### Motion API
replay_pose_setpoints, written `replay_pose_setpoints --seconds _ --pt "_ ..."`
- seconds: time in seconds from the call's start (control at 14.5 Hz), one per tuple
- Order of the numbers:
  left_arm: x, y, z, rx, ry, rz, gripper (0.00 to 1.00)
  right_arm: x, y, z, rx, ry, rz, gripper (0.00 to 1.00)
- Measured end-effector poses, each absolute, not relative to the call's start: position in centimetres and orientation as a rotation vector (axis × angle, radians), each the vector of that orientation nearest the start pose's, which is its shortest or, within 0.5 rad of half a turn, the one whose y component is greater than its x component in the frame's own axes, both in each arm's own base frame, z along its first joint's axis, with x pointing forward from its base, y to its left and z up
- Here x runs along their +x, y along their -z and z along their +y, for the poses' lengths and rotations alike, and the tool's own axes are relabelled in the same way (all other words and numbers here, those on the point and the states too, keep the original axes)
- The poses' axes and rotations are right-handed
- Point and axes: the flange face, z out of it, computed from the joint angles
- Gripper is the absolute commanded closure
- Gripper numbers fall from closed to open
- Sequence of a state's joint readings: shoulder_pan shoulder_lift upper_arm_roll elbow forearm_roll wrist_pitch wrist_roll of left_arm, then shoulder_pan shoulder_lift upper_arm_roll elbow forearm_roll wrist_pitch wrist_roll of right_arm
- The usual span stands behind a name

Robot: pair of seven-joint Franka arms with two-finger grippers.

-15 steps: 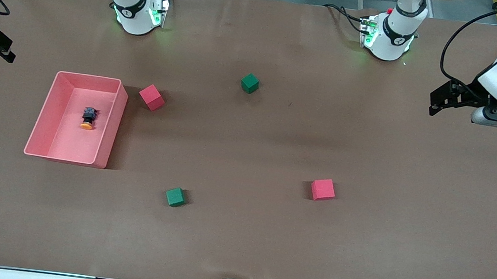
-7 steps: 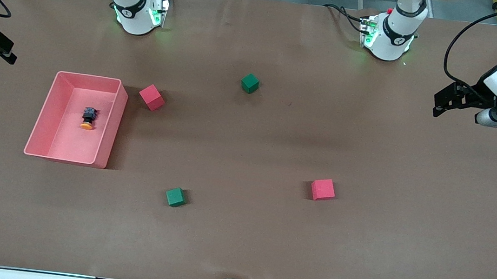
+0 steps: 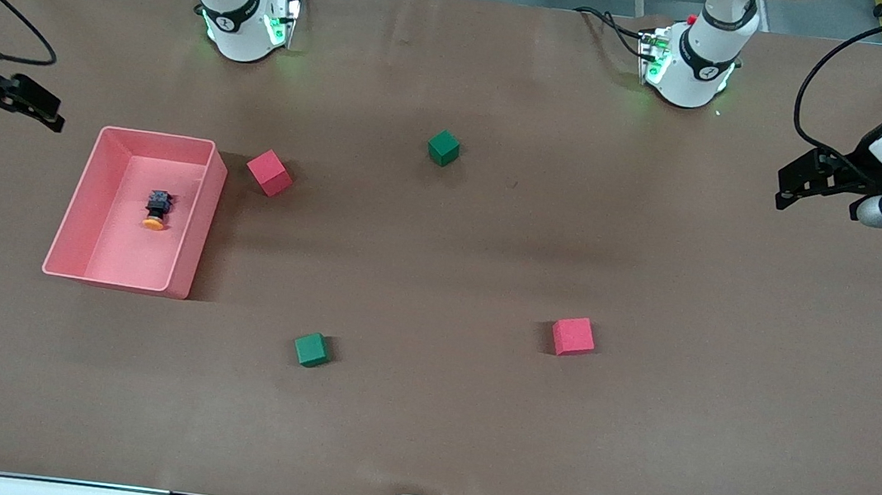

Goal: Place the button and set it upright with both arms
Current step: 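Reach the right gripper into the pink tray and grasp the yellow button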

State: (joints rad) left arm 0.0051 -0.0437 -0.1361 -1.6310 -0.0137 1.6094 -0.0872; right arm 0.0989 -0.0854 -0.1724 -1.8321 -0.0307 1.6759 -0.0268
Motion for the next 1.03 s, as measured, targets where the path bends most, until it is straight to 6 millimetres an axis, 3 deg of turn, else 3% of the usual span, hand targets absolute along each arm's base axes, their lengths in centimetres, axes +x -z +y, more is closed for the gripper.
replay_pose_setpoints --seconds 0.48,1.03 --pt "53.9 -62.3 -7.4 -3.151 0.032 0.069 0.00 51.9 -39.2 -5.1 -3.157 -0.058 -0.056 0.00" --pt "53.9 -62.3 -7.4 -3.151 0.032 0.068 0.00 51.7 -29.2 -6.2 -3.175 -0.119 -0.058 0.00"
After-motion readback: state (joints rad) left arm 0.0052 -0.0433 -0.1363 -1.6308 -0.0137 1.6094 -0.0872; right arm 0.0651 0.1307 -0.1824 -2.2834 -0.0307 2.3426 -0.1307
